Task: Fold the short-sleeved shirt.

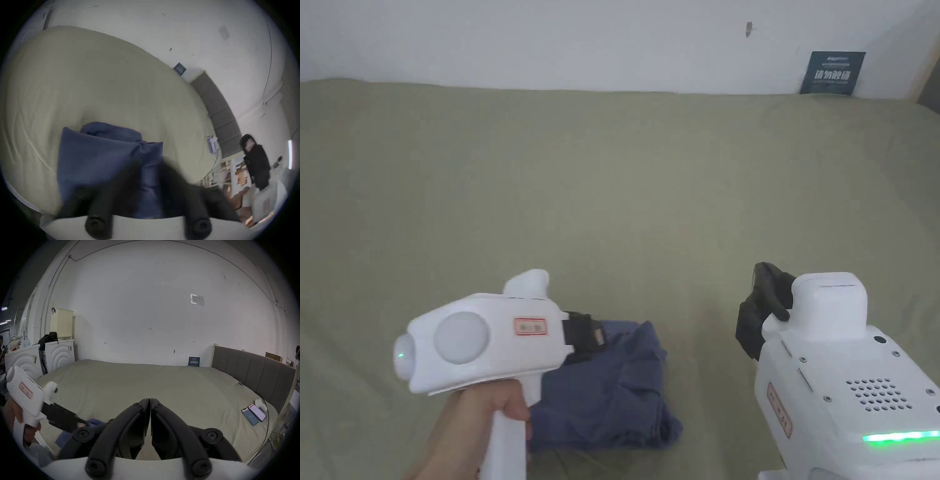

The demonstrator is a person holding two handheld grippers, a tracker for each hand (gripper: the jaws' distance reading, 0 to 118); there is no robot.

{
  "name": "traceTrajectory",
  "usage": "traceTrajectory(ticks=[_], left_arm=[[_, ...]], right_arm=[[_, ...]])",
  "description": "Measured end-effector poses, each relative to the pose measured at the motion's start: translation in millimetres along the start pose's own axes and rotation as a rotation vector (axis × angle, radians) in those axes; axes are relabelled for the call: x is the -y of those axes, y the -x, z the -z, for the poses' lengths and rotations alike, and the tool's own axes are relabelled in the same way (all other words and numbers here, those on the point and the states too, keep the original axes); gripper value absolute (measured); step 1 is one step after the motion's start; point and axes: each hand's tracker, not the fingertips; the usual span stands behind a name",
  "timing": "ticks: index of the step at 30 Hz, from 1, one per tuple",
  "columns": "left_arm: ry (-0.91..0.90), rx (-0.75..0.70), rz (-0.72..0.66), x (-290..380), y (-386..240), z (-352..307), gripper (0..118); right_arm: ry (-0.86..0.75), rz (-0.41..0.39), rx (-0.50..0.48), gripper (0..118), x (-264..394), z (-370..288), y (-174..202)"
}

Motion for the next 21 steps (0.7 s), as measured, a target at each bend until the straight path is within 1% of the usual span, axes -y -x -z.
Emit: traceTrajectory(ticks=[2,4,6,8,10,11,14,16,17,18,21], left_arm=[[0.046,0.052,0.004,0,18,0,0],[0.058,0.089,-0.031,6,29,5,0],[0.114,0.141,-0.052,15,32,19,0],[0.163,0.165,-0.081,25,31,41,0],[0.183,0.187,-0.081,38,29,64,0],[0.222,0.203,-0.083,45,29,78,0],[0.231,0.203,-0.112,64,35,106,0],[0.185,0.214,-0.131,66,40,108,0],[0.178,0.231,-0.154,64,40,105,0],[0.186,0.216,-0.153,62,38,99,0],[0.183,0.187,-0.091,56,28,86,0]], right_arm=[[0.007,0.004,-0.001,8,2,1,2],[0.012,0.007,-0.005,8,2,-1,8],[0.020,0.007,-0.007,8,4,-1,11],[0.028,0.001,-0.008,8,4,-3,15],[0.037,-0.008,-0.007,8,6,-4,16],[0.041,-0.009,-0.007,8,10,-1,10],[0.055,-0.015,0.001,8,15,0,4],[0.064,-0.016,0.007,8,20,1,-4],[0.070,-0.018,0.011,8,21,2,-6],[0.076,-0.019,0.015,8,23,2,-7],[0.088,-0.015,0.018,8,28,4,-10]])
